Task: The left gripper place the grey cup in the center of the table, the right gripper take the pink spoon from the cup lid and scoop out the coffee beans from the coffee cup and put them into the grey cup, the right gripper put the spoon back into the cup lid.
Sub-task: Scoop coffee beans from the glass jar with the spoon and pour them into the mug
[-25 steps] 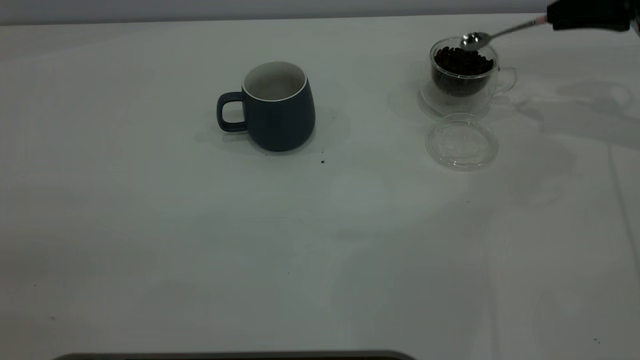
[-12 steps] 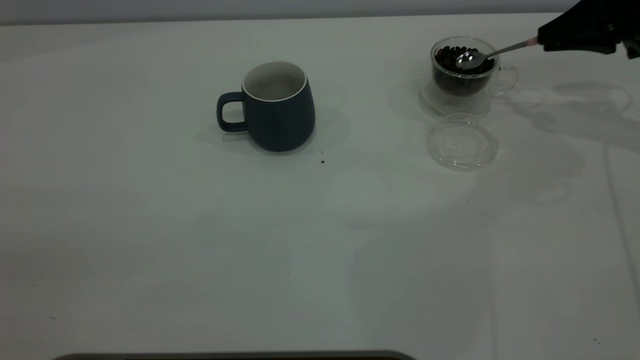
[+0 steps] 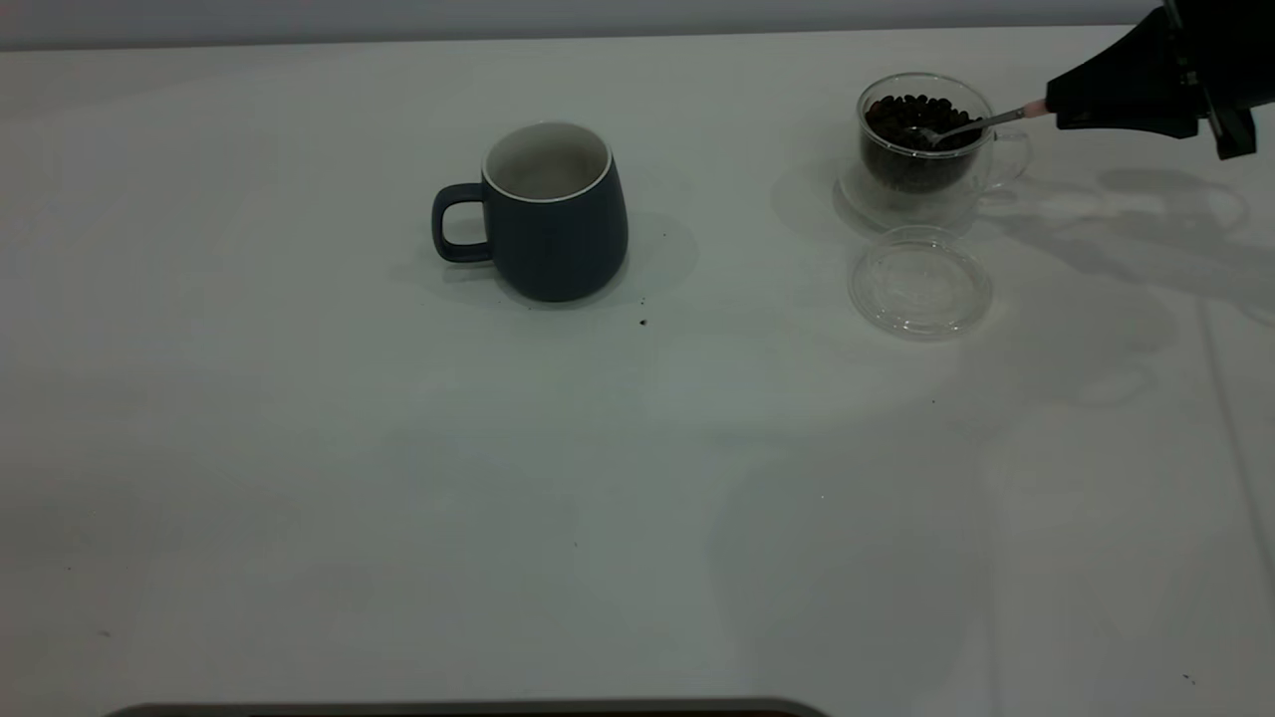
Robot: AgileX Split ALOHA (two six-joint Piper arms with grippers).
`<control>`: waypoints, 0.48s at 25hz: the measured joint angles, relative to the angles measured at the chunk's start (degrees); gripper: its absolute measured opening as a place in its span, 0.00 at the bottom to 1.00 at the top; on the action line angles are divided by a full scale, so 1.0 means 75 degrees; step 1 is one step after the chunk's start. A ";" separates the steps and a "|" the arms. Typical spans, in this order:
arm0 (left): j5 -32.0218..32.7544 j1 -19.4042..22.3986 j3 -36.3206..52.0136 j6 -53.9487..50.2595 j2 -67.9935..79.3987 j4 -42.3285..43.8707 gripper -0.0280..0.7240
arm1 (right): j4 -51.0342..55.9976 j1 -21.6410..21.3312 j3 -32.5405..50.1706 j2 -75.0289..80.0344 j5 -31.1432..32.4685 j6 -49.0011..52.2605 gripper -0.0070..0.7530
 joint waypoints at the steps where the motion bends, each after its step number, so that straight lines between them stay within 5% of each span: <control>1: 0.0000 0.0000 0.0000 0.0000 0.0000 0.0000 0.79 | 0.0008 -0.0060 0.0000 -0.0001 0.0008 0.0194 0.14; 12: 0.0000 0.0000 0.0000 0.0008 0.0000 0.0000 0.79 | -0.0116 -0.0341 -0.0006 0.0191 0.0592 0.1199 0.14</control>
